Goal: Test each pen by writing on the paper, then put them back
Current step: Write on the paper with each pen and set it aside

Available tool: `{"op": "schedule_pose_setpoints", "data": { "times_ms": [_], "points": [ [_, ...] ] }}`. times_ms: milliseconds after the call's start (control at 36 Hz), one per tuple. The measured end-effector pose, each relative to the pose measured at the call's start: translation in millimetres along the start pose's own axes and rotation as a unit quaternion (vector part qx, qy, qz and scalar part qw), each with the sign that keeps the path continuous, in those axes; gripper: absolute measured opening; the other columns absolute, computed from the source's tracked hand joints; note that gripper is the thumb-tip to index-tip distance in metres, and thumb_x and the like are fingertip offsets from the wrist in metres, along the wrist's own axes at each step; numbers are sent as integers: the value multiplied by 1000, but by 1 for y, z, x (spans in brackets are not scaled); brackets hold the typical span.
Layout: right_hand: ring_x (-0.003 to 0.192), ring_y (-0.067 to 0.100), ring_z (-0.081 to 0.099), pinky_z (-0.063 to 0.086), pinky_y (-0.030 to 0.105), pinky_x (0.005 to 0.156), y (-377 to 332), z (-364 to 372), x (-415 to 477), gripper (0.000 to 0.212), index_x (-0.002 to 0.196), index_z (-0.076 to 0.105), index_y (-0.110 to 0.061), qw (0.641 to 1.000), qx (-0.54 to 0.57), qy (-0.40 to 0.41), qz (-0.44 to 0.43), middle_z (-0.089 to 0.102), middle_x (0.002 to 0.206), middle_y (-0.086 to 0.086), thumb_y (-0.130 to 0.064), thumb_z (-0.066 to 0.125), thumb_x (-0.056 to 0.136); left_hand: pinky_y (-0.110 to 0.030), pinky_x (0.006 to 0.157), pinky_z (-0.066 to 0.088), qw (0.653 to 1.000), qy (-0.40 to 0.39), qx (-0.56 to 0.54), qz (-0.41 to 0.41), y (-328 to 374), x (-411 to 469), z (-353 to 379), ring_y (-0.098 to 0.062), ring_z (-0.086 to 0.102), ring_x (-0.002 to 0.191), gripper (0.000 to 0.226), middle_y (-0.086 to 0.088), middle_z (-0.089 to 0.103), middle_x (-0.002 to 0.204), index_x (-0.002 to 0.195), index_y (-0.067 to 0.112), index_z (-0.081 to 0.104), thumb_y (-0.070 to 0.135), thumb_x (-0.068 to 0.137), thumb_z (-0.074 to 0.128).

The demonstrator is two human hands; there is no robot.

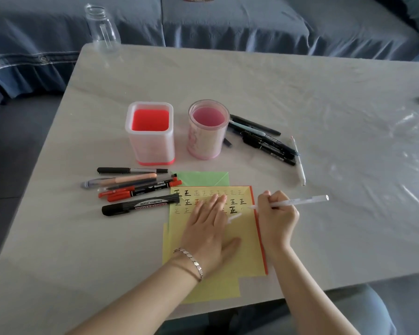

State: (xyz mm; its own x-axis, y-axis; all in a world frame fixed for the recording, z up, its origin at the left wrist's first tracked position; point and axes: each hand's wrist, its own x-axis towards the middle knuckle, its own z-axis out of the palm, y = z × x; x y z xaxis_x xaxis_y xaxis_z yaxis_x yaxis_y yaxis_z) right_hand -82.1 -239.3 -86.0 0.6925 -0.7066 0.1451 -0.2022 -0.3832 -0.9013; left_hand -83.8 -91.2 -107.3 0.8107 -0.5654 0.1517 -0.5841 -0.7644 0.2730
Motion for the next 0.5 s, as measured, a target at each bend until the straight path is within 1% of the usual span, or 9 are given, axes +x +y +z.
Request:
{"op": "schedule_pose_setpoints", "data": {
  "times_ms": [83, 167, 194, 250, 278, 389, 500],
  "points": [
    [44, 10, 29, 25, 18, 44, 3, 0, -3, 45, 49, 32, -12, 1000, 3, -9, -20, 31, 41, -6, -11, 56, 87, -39, 104, 20, 1000, 1, -1, 2, 0, 0, 0, -26, 43, 128, 60, -12, 49, 136, 120, 7, 43, 52, 82, 38],
    [42, 9, 29, 26, 18, 43, 5, 1, -4, 47, 49, 30, -16, 999, 0, -26, -27, 36, 38, -7, -10, 57, 87, -39, 105, 19, 1000, 4, -8, -3, 1, 0, 0, -26, 43, 128, 59, -12, 49, 135, 120, 8, 38, 52, 80, 38],
    [42, 8, 30, 25, 17, 43, 5, 1, -4, 47, 48, 31, -15, 999, 0, -28, -27, 39, 39, -9, -9, 57, 87, -39, 105, 19, 1000, 4, -11, -4, 1, 0, 1, -26, 43, 128, 58, -11, 49, 136, 119, 9, 38, 52, 80, 39],
    [42, 8, 30, 26, 17, 43, 4, 1, -4, 44, 49, 35, -8, 999, 0, -31, -24, 41, 40, -9, -9, 58, 87, -39, 105, 19, 1000, 2, -16, -6, 1, 0, 2, -25, 42, 129, 57, -11, 48, 137, 118, 10, 38, 52, 80, 39],
    [43, 8, 30, 25, 17, 43, 5, 1, -4, 43, 50, 35, -7, 999, 0, -31, -23, 40, 41, -8, -9, 58, 87, -39, 106, 18, 1000, 1, -19, -6, 0, 0, 2, -25, 41, 130, 57, -11, 48, 137, 118, 10, 39, 52, 80, 39],
    [43, 9, 29, 25, 18, 44, 4, 1, -4, 48, 49, 29, -18, 999, -6, -34, -25, 30, 38, -5, -9, 59, 86, -39, 106, 18, 1000, 0, -17, -6, 0, 0, 4, -25, 40, 130, 61, -11, 46, 138, 120, 7, 45, 53, 81, 39],
    [44, 11, 30, 26, 19, 46, 5, 2, -3, 49, 48, 28, -21, 999, -16, -21, -31, 32, 38, -3, -8, 58, 86, -39, 106, 18, 1000, 3, -22, -6, 0, 0, 5, -25, 39, 131, 58, -11, 45, 139, 119, 9, 38, 53, 80, 39]
  ]
}}
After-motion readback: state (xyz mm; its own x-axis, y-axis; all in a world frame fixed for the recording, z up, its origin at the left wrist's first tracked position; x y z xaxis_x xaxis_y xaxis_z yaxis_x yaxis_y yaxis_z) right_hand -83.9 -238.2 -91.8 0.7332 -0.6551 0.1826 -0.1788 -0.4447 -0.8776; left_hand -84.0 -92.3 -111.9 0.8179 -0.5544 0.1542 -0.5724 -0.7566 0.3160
